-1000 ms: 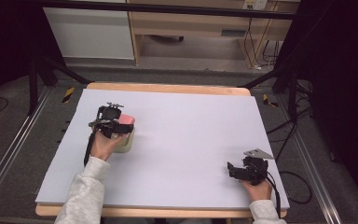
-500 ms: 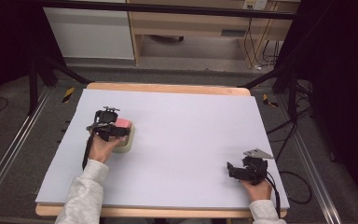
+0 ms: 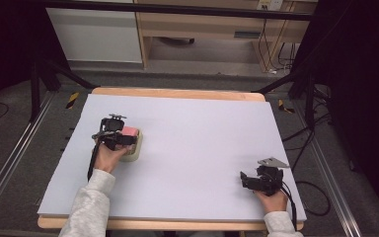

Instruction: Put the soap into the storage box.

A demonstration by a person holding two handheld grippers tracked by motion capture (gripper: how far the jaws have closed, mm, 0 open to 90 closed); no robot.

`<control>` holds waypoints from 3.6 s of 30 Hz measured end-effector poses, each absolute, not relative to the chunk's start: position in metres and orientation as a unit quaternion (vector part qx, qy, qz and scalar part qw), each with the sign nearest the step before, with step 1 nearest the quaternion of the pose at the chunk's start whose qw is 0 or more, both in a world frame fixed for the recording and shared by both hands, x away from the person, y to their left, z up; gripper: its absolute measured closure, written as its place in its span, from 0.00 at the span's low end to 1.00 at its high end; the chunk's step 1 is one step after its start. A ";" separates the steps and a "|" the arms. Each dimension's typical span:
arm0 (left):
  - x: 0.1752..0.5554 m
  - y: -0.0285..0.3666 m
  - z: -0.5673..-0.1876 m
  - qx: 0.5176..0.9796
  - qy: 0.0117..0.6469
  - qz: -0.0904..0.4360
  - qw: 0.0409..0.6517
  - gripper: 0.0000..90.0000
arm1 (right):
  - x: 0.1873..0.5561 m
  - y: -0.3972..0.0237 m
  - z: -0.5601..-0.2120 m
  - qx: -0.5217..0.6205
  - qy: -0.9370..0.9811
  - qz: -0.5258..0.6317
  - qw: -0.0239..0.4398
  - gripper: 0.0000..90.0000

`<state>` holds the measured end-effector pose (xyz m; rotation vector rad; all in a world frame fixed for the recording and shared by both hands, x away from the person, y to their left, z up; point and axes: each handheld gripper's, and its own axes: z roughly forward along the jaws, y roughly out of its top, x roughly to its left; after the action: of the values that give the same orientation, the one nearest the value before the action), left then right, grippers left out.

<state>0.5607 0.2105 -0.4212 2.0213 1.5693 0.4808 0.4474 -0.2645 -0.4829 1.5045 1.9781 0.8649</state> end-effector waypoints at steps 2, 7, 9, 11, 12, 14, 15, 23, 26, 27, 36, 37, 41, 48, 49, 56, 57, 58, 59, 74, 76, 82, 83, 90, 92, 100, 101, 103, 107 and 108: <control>0.561 0.210 -0.423 0.748 0.582 0.177 0.264 0.41 | 0.447 -0.264 -0.483 0.553 0.727 0.319 0.252 0.09; 0.562 0.210 -0.427 0.749 0.584 0.177 0.259 0.41 | 0.447 -0.264 -0.483 0.553 0.727 0.319 0.252 0.09; 0.561 0.210 -0.427 0.749 0.584 0.176 0.259 0.41 | 0.447 -0.264 -0.483 0.553 0.727 0.319 0.252 0.09; 0.561 0.209 -0.428 0.749 0.584 0.176 0.259 0.41 | 0.447 -0.264 -0.483 0.554 0.727 0.319 0.252 0.09; 0.561 0.210 -0.429 0.748 0.586 0.175 0.260 0.41 | 0.447 -0.264 -0.483 0.553 0.727 0.319 0.252 0.09; 0.561 0.210 -0.429 0.748 0.586 0.176 0.258 0.41 | 0.447 -0.264 -0.483 0.553 0.727 0.319 0.252 0.09; 0.561 0.210 -0.431 0.746 0.588 0.176 0.258 0.41 | 0.447 -0.264 -0.483 0.553 0.727 0.318 0.253 0.09; 0.561 0.209 -0.433 0.746 0.589 0.176 0.255 0.41 | 0.447 -0.264 -0.483 0.553 0.728 0.318 0.253 0.09; 0.561 0.209 -0.434 0.746 0.590 0.176 0.255 0.41 | 0.447 -0.264 -0.483 0.553 0.728 0.318 0.253 0.09; 0.561 0.210 -0.434 0.746 0.590 0.176 0.254 0.41 | 0.447 -0.264 -0.483 0.553 0.728 0.318 0.253 0.09; 0.561 0.211 -0.440 0.745 0.593 0.175 0.252 0.41 | 0.447 -0.264 -0.483 0.552 0.729 0.317 0.253 0.09; 0.561 0.211 -0.440 0.744 0.593 0.174 0.252 0.41 | 0.447 -0.264 -0.483 0.552 0.729 0.317 0.253 0.09; 0.561 0.210 -0.441 0.744 0.594 0.176 0.250 0.41 | 0.447 -0.264 -0.483 0.552 0.729 0.317 0.253 0.09; 0.561 0.210 -0.442 0.745 0.593 0.181 0.247 0.41 | 0.447 -0.264 -0.483 0.552 0.729 0.317 0.253 0.09; 0.561 0.210 -0.442 0.745 0.593 0.181 0.246 0.41 | 0.447 -0.264 -0.483 0.552 0.728 0.318 0.253 0.09; 0.560 0.210 -0.443 0.746 0.591 0.185 0.246 0.41 | 0.447 -0.264 -0.483 0.552 0.728 0.318 0.253 0.09; 0.560 0.210 -0.443 0.746 0.591 0.184 0.245 0.41 | 0.447 -0.264 -0.483 0.553 0.728 0.318 0.253 0.09; 0.559 0.209 -0.443 0.746 0.591 0.186 0.246 0.41 | 0.447 -0.264 -0.483 0.553 0.728 0.318 0.252 0.09; 0.559 0.209 -0.443 0.746 0.591 0.186 0.246 0.41 | 0.447 -0.264 -0.483 0.553 0.728 0.318 0.252 0.09; 0.557 0.208 -0.443 0.747 0.587 0.192 0.246 0.41 | 0.447 -0.264 -0.483 0.552 0.728 0.318 0.253 0.09; 0.557 0.208 -0.443 0.747 0.587 0.192 0.246 0.41 | 0.447 -0.264 -0.483 0.552 0.728 0.319 0.253 0.09; 0.555 0.210 -0.437 0.737 0.585 0.201 0.273 0.34 | 0.447 -0.264 -0.483 0.552 0.728 0.318 0.253 0.09; 0.555 0.209 -0.436 0.738 0.584 0.201 0.272 0.34 | 0.447 -0.264 -0.483 0.552 0.728 0.318 0.252 0.09; 0.553 0.208 -0.433 0.744 0.576 0.206 0.269 0.31 | 0.447 -0.264 -0.482 0.552 0.728 0.317 0.253 0.09; 0.550 0.209 -0.430 0.749 0.567 0.207 0.274 0.31 | 0.447 -0.264 -0.482 0.552 0.728 0.317 0.252 0.09; 0.536 0.214 -0.421 0.750 0.551 0.213 0.299 0.32 | 0.447 -0.264 -0.482 0.554 0.727 0.317 0.253 0.09; 0.531 0.216 -0.419 0.750 0.546 0.214 0.305 0.32 | 0.447 -0.265 -0.482 0.553 0.727 0.318 0.253 0.09; 0.528 0.217 -0.418 0.750 0.543 0.216 0.308 0.32 | 0.447 -0.265 -0.482 0.554 0.727 0.318 0.253 0.09; 0.517 0.221 -0.417 0.752 0.533 0.220 0.319 0.32 | 0.446 -0.266 -0.482 0.554 0.725 0.320 0.255 0.09; 0.514 0.222 -0.417 0.753 0.531 0.222 0.319 0.32 | 0.446 -0.266 -0.482 0.555 0.724 0.320 0.255 0.09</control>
<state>0.5145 0.2220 -0.4172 1.9806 1.3956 0.5844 0.4463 -0.2659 -0.4817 1.5073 1.9671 0.8699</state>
